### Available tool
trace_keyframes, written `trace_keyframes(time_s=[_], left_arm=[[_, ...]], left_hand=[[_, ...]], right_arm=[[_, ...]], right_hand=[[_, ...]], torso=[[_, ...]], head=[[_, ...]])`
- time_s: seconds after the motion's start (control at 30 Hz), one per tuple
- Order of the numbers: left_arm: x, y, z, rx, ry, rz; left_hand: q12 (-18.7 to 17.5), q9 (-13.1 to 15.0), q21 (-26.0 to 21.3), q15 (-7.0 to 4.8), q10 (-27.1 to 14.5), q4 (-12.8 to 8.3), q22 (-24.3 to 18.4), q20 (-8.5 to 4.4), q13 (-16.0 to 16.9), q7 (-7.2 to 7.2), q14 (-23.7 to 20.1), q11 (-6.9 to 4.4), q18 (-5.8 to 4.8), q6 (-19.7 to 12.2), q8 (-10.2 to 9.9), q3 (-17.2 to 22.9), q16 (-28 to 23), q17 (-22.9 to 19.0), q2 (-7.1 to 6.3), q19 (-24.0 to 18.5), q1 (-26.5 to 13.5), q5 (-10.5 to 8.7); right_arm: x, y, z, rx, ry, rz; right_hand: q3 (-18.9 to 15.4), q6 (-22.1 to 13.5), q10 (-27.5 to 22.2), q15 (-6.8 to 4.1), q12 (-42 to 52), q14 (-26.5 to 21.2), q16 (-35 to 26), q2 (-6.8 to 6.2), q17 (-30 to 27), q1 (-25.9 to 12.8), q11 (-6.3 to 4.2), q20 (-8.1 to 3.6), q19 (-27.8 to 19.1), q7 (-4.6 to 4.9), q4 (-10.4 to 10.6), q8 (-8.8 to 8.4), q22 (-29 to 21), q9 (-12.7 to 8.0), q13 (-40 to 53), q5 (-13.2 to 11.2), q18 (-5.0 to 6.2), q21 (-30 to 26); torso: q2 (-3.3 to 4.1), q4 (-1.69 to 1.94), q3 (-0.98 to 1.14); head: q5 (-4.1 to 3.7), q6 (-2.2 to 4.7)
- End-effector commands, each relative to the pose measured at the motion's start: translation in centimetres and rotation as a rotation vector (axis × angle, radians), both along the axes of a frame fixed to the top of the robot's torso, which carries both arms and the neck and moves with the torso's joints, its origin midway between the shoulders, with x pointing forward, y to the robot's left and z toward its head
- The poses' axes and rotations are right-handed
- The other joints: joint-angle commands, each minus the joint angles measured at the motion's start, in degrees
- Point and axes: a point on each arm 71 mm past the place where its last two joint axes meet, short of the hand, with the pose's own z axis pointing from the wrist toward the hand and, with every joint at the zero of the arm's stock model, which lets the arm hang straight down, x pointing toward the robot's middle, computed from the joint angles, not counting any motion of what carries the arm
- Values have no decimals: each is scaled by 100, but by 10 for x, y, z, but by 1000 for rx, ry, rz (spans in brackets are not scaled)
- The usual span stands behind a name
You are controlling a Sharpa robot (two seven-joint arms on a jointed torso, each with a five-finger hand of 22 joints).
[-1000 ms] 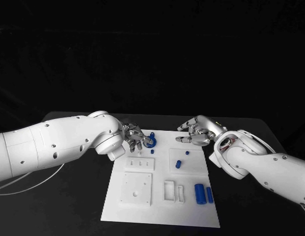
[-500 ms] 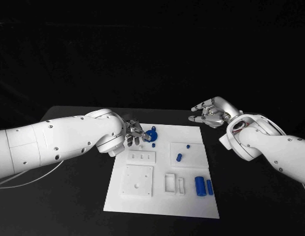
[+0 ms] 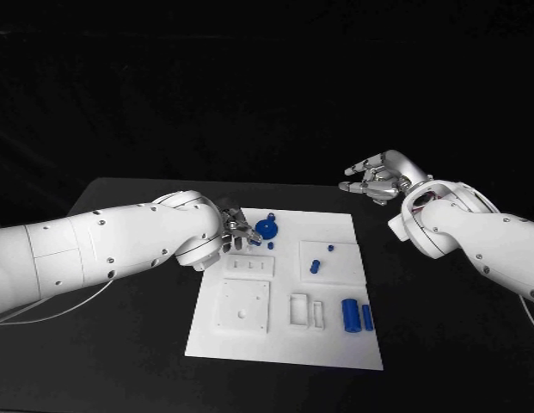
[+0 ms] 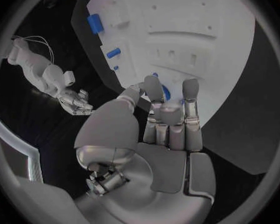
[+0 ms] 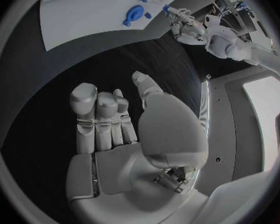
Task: Assemble the parts on the task board
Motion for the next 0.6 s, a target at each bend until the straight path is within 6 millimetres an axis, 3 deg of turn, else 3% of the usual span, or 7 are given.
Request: trace_keyframes(time_s=[0.03, 0.13, 0.17, 0.47, 0.53, 0.6], left_arm=[[0, 0, -2, 13, -7, 6], [-2, -1, -6, 15, 9, 3], [-2, -1, -7, 16, 15, 1], [-5, -1, -13, 28, 43, -9], [-6, -1, -14, 33, 45, -11], [-6, -1, -15, 39, 47, -14]], left_hand=[[32, 30, -91, -46, 178, -569, 116, -1, 23, -590, 74, -132, 23, 1283, 22, 536, 45, 12, 82, 68, -7, -22], [33, 48, -220, -42, 177, -587, 282, 1, 44, -587, 76, -129, 16, 1285, 17, 532, 68, 22, 91, 116, -24, -15], [24, 52, -412, -38, 177, -609, 510, 12, 62, -592, 73, -127, 18, 1288, 16, 532, 75, 10, 102, 180, -35, -11], [54, 68, -611, -35, 177, -601, 747, 18, 97, -600, 77, -128, 10, 1314, 21, 530, 109, 58, 149, 248, -64, -58], [62, 73, -1032, -30, 179, -608, 1227, 23, 131, -598, 70, -124, -3, 1316, 24, 528, 109, 38, 175, 408, -57, -80], [62, 73, -1032, -30, 179, -608, 1227, 23, 131, -598, 70, -124, -3, 1316, 24, 528, 109, 38, 175, 408, -57, -80]], right_arm=[[2, 0, 0, 17, 7, 0], [4, 0, -1, 20, 12, -4], [5, 0, -1, 20, 14, -5], [7, 1, -1, 22, 20, -8], [7, 1, -2, 23, 20, -8], [7, 1, -2, 23, 21, -8]], right_hand=[[10, 31, -27, 6, -30, -29, -30, 25, -6, -45, 1, 32, 231, 17, -48, -25, 544, -6, -14, 52, 102, -40], [13, 34, -25, 6, -27, -30, -29, 25, -5, -51, 0, 32, 230, 16, -54, -24, 543, -6, -12, 63, 102, -44], [16, 34, -29, 6, -29, -30, -28, 25, -5, -55, 0, 32, 229, 16, -61, -25, 542, -6, -15, 78, 102, -47], [27, 32, -25, 5, -20, -30, -20, 27, 1, -77, 0, 31, 230, 17, -81, -24, 544, -6, -12, 136, 101, -39], [27, 32, -25, 5, -20, -30, -20, 27, 1, -77, 0, 31, 230, 17, -81, -24, 544, -6, -12, 136, 101, -39], [32, 33, -26, 4, -20, -27, -15, 29, 5, -82, -1, 30, 231, 17, -87, -24, 543, -6, -13, 153, 101, -39]], torso=[[-3, 3, -1], [1, 1, -3], [3, 0, -2], [7, -3, -8], [5, -4, -7], [7, -4, -5]], head=[[-5, -19], [1, -24], [5, -27], [21, -45], [26, -46], [27, -50]])
